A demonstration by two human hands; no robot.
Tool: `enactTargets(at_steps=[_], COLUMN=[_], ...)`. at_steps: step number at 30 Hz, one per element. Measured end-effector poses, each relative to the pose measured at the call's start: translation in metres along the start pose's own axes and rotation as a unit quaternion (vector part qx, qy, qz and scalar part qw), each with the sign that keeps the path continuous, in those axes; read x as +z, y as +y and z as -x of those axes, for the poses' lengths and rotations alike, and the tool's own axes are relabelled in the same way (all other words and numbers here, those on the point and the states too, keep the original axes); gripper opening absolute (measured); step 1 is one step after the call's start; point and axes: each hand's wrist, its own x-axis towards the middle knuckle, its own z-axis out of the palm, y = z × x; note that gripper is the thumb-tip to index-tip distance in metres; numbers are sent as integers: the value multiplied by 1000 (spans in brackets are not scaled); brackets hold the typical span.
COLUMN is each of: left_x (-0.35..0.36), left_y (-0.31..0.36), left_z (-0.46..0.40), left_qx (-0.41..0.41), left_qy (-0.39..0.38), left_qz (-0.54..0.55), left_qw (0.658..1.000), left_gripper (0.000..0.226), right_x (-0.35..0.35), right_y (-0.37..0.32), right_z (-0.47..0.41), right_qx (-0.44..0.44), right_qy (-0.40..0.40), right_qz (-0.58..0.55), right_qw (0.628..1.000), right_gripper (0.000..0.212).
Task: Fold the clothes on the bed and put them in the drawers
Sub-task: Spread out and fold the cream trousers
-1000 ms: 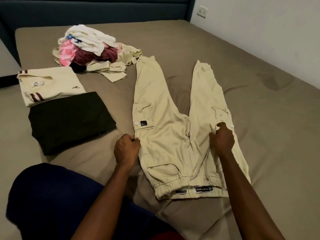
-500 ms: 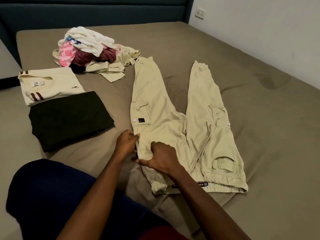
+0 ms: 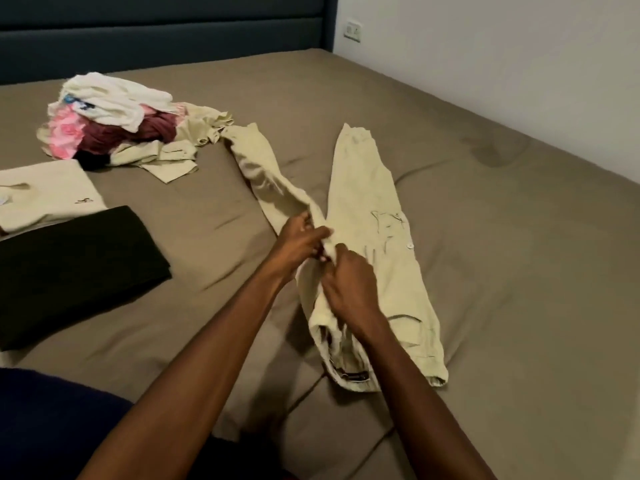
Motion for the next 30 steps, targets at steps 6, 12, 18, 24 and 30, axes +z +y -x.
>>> enactTargets(at_steps=[6,12,18,24,30], left_x=[151,161,71,17,41], left_y=[-12,-92,-96,-86,-84], left_z=[-45,-5,34,44,60], left_qx=[-61,27,80,-114,-191], left_qy=[-157,-137,86,27,-45], left_qz=[-159,-533,-463,-434,-339], left_qw=[973,835,879,893,920], left_gripper=[28,55,45,78,75], right_x=[-45,-15,-18,-35,-19], right_y=[142,227,232,212,198], right_z=[-1,38,12,8,34], right_qx=[139,216,178,219,245], right_qy=[108,19,-39,-88,-80], right_qz=[8,-55,-12,34,-29], right_qw=[984,975,983,971,966], right_gripper=[14,32,35,48,28])
